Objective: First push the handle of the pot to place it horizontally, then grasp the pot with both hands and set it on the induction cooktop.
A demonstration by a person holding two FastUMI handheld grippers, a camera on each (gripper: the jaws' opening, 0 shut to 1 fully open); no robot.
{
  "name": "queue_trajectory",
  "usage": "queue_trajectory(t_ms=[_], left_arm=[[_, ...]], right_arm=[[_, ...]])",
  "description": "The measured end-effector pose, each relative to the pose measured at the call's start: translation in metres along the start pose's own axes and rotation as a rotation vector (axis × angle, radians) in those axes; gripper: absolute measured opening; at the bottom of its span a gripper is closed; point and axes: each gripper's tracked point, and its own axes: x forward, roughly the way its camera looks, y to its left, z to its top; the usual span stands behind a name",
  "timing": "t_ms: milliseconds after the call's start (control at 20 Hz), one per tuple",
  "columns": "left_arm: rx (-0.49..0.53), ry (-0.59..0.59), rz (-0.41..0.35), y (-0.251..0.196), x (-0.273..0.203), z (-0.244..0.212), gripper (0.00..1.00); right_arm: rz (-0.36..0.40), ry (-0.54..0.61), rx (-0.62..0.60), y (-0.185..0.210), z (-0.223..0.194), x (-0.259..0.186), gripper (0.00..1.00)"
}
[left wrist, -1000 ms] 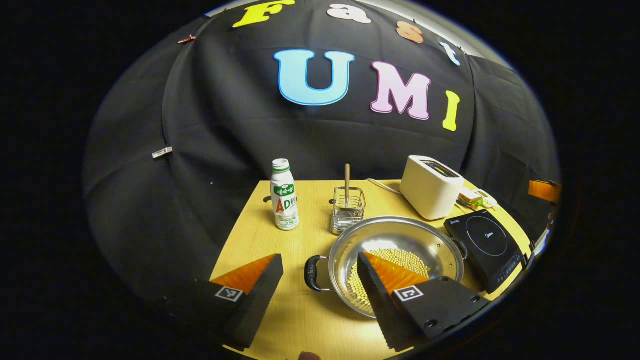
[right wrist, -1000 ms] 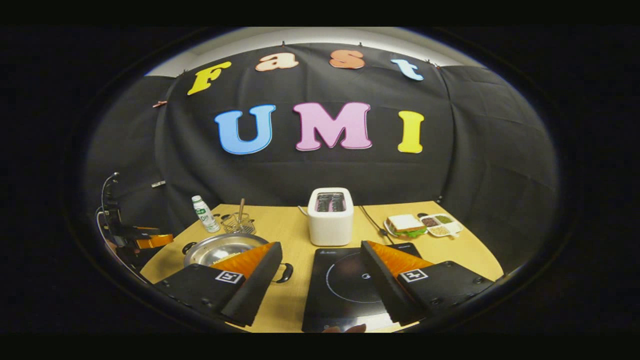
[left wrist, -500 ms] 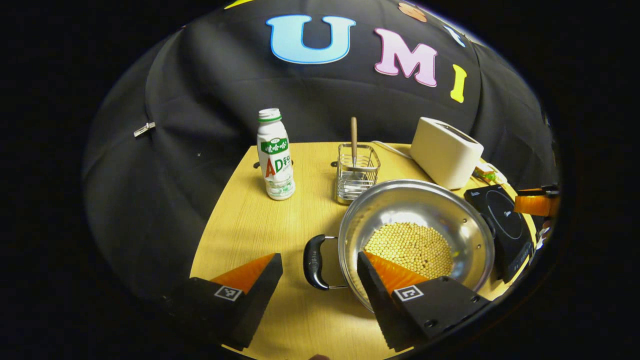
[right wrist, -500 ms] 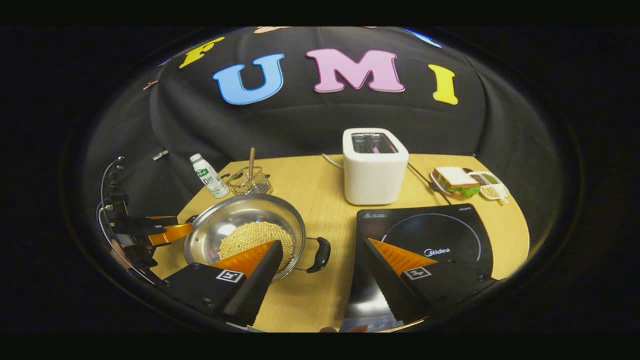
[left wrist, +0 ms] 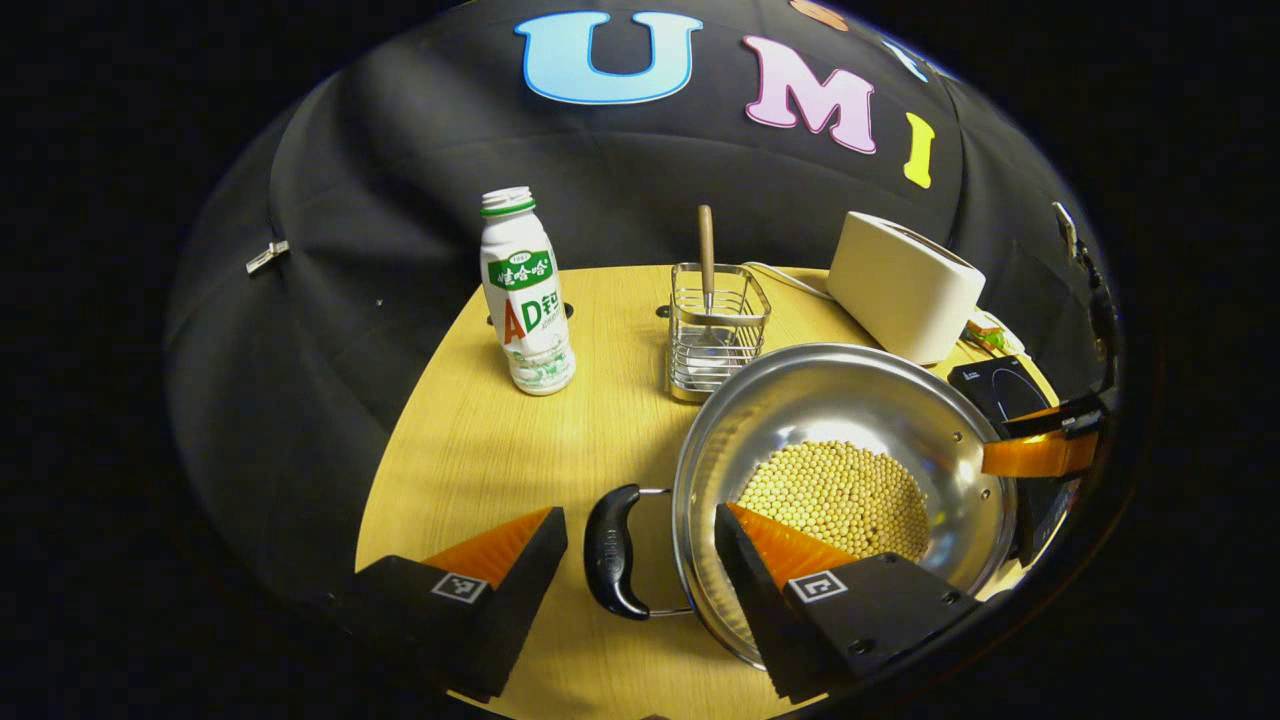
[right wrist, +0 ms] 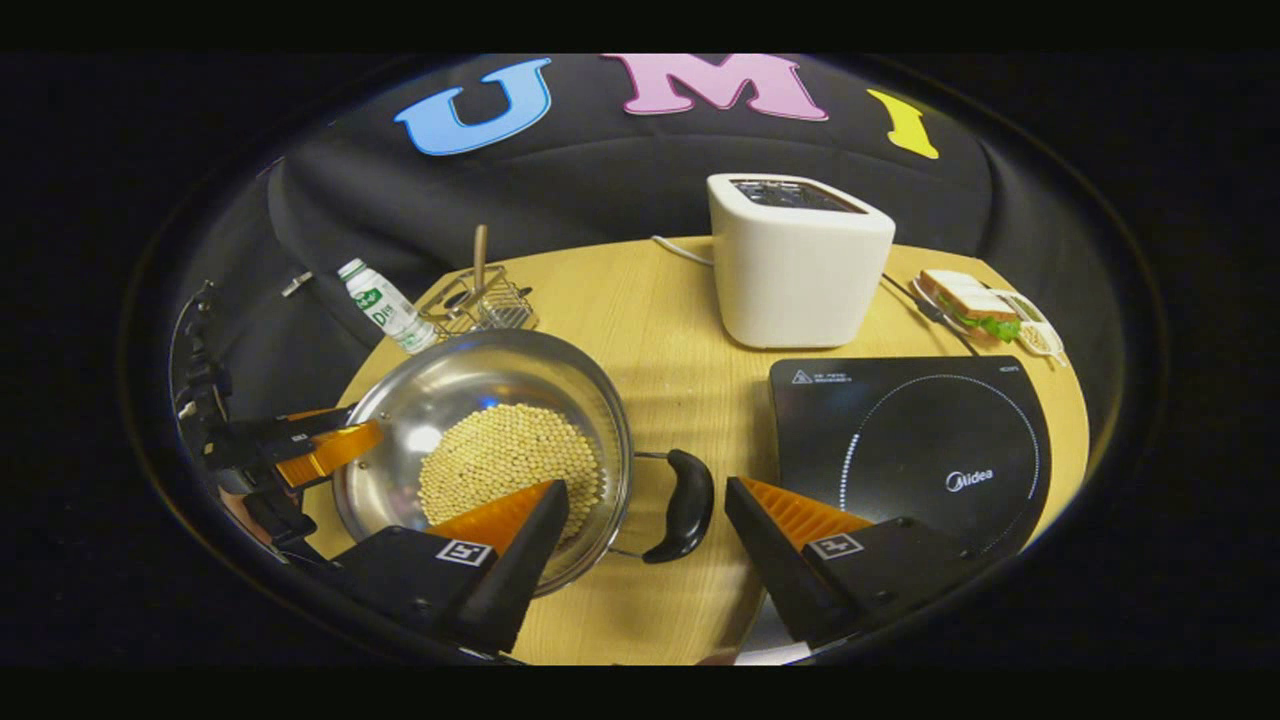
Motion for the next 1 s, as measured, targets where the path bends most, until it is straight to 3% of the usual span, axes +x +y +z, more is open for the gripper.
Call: queue_trajectory(t_ms=[100,150,300,450,500,650,1000], left_arm=[[-0.011,0.007,-0.009,-0.002,0.004,-0.001,0.92],[-0.015,0.007,-0.014,-0.002,0.007,-0.002,0.91],[-0.016,0.013,0.002,-0.001,0.011,-0.007,0.84],[-0.022,0.005,-0.008,0.0,0.011,-0.008,0.68],[-0.023,0.007,-0.017,-0.001,0.011,-0.009,0.66],[-0.021,0.025,-0.002,-0.004,0.005,-0.013,0.6],[-0.017,-0.02,0.03,-0.019,-0.043,0.014,0.58]], right_arm=[[0.0,0.021,-0.009,0.0,-0.004,0.012,0.96],[-0.003,0.025,-0.009,0.0,-0.005,0.015,0.82],[-0.044,0.0,-0.002,-0.009,0.0,0.024,0.76],[-0.044,-0.011,0.005,-0.008,0.001,0.026,0.64],[-0.037,-0.013,-0.002,-0.008,0.002,0.026,0.64],[-0.047,-0.02,-0.018,-0.008,0.006,0.025,0.52],[-0.005,-0.041,-0.039,-0.011,0.027,-0.023,0.51]])
